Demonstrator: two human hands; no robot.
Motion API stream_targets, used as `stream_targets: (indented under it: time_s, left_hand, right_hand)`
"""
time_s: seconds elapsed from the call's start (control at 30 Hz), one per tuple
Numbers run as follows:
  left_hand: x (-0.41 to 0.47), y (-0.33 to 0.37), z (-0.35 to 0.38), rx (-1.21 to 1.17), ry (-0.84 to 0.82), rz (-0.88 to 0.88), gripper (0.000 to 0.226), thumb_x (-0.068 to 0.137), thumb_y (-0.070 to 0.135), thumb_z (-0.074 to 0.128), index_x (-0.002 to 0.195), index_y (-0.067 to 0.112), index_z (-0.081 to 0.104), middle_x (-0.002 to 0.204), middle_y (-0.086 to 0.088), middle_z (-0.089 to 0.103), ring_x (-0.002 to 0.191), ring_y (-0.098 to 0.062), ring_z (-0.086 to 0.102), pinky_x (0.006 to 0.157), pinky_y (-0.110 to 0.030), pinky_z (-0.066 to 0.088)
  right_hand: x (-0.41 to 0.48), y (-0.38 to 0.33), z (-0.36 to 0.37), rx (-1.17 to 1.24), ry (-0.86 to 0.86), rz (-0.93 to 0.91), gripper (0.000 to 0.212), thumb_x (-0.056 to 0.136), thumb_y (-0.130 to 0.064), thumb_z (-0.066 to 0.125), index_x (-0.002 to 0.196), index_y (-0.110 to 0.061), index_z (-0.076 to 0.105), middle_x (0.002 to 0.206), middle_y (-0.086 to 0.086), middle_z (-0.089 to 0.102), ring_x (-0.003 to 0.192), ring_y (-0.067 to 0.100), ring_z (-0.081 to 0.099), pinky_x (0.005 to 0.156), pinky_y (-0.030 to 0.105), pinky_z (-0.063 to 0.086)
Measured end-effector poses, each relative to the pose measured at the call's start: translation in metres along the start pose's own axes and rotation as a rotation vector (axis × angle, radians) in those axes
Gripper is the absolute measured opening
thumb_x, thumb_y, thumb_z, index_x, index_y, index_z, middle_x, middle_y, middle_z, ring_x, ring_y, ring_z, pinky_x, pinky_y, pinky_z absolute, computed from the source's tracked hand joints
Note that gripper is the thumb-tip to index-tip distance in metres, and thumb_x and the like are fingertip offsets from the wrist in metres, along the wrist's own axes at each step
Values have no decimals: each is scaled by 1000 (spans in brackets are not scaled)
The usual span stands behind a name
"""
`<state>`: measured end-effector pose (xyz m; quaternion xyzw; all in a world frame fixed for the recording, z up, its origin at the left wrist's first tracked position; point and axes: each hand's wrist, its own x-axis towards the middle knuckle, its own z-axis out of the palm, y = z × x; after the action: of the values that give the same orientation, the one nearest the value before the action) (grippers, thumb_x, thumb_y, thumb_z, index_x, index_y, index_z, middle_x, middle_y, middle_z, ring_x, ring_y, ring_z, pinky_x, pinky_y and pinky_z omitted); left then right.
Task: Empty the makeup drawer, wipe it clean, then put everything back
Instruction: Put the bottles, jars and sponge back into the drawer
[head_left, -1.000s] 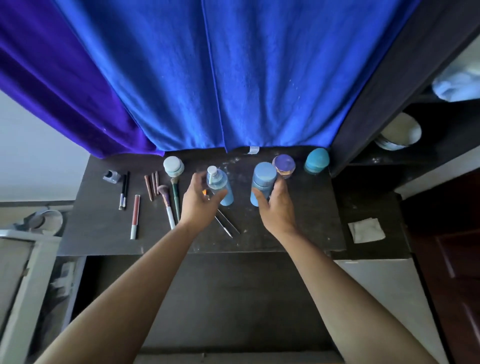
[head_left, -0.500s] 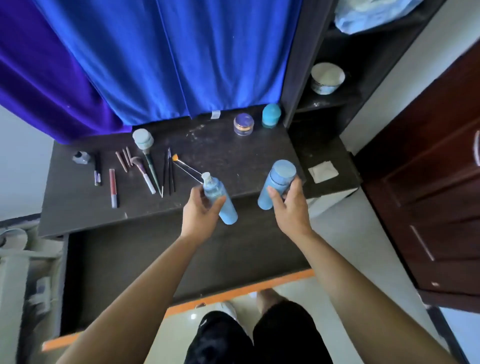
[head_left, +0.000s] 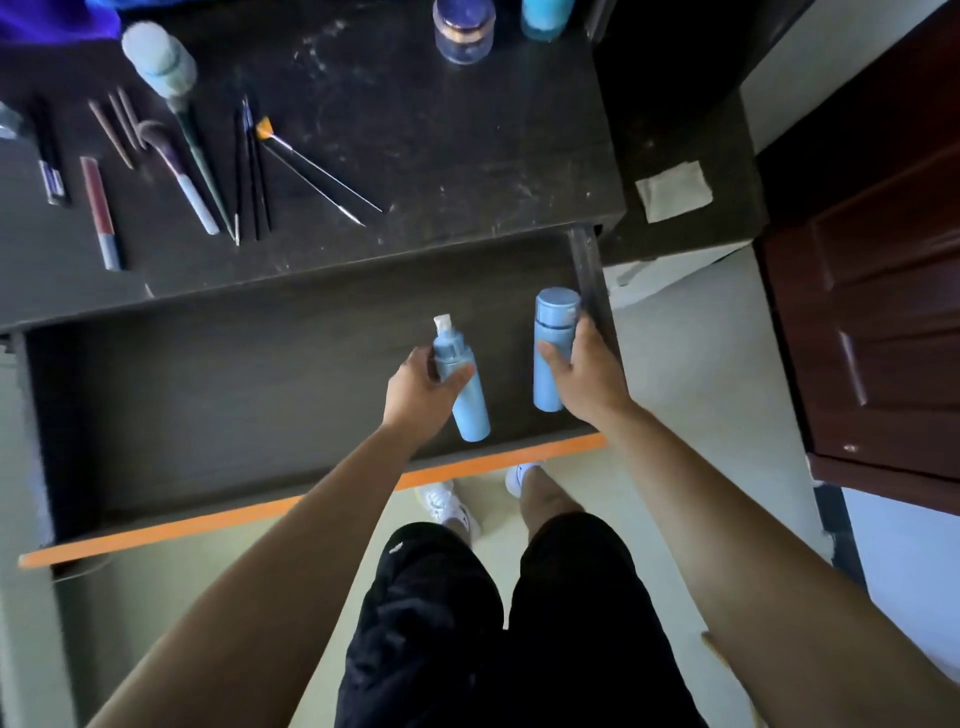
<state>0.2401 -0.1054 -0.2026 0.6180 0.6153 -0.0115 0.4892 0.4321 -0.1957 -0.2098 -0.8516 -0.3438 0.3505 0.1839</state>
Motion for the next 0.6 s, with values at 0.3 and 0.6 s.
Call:
stream_targets:
  time_s: [0.3,0.6]
  left_hand:
    - [25,18,42,77,-136,-98,44,83,47,67,113,14,62,100,-3,69,92,-24,64,81,-35,52]
    - [33,0,61,-58,-104,-251,47,65,52,62,95,16,63,81,-5,69,81,-29,70,76,-49,59]
  right_hand:
    - [31,16,5,-317,-329,11,65,101,-45,44,151,-10,22,141,18,49,124,36,52,97,44,44]
    - [12,33,-10,-277,-176,-12,57,100,-27,50,151,-12,29,143,13,47,127,30,51,100,41,43]
